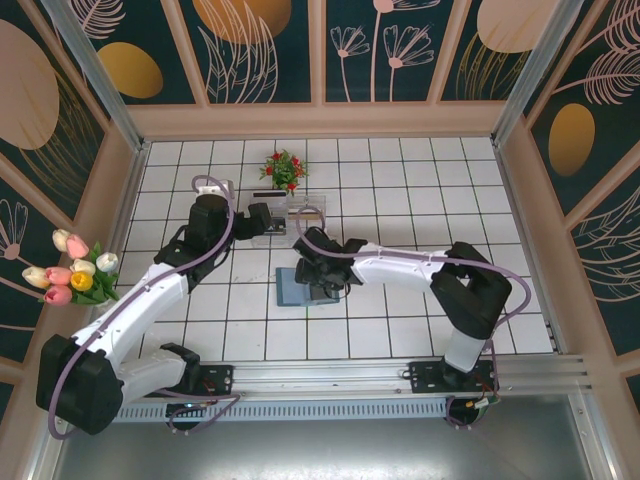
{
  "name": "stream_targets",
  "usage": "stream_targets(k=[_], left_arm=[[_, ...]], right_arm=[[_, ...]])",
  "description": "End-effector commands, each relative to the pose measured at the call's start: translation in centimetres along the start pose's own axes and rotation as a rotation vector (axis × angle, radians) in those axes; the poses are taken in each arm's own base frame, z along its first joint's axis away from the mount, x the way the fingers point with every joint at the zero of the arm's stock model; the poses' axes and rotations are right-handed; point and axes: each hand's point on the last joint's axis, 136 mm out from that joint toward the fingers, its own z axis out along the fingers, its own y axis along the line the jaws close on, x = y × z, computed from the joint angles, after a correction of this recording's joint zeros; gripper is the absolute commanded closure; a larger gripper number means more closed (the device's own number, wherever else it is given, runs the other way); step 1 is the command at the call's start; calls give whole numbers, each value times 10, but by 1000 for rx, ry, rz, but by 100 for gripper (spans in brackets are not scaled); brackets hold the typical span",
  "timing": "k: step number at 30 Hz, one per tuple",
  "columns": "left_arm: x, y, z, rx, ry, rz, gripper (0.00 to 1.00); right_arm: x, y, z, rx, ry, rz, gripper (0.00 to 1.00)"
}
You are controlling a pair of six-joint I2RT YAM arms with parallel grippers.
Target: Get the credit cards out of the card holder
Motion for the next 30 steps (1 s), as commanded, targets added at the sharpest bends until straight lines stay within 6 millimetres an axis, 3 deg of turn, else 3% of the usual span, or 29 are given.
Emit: stream_targets(k=[1,6,10,16,30], left_arm=[[19,-1,6,26,74,-129,1],[57,-24,8,198,223,-180,1],[78,-28,1,238,315,-227,3],[115,-36,-5,274,475,-353,14],[179,-51,0,235,648,-365,35]], right_arm=[[-17,-5,1,30,-21,16,40],[-20,-17,4,41,16,-5,39],[-21,-21,6,35,38,-15,39],[-21,-21,6,-7,60,-39,41],[-8,-26,12,-48,116,-49,47]])
